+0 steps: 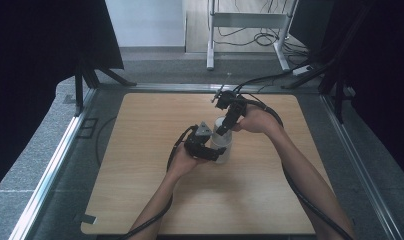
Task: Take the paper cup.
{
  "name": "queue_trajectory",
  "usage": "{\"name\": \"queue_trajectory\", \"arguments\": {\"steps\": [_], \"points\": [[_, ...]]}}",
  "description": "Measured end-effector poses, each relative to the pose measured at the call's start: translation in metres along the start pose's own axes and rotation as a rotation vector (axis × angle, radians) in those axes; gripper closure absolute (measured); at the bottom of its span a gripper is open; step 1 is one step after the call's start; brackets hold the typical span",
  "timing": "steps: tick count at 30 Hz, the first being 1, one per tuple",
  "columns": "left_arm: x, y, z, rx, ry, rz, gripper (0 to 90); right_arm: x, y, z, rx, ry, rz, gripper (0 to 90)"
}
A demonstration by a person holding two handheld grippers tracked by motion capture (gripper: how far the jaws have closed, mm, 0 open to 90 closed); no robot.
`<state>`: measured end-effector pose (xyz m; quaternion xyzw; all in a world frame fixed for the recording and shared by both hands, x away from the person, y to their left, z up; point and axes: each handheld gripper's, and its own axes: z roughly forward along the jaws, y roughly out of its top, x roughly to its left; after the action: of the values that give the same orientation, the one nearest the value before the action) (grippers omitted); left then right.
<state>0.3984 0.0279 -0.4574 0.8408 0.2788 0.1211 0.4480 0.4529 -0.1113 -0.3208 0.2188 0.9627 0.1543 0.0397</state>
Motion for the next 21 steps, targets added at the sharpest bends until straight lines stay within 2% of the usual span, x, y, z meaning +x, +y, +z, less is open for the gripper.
{"name": "queue_trajectory", "arguments": {"steps": [11,21], "points": [[-0.002,0.0,0.0,-0.018,-0.001,-0.001,20.9,0.0,0.012,0.007,0.054,0.016,-0.021,30.1],[-0.003,0.0,0.0,-0.021,0.006,0.008,21.8,-0.001,0.015,0.008,0.096,0.009,-0.036,32.8]]}}
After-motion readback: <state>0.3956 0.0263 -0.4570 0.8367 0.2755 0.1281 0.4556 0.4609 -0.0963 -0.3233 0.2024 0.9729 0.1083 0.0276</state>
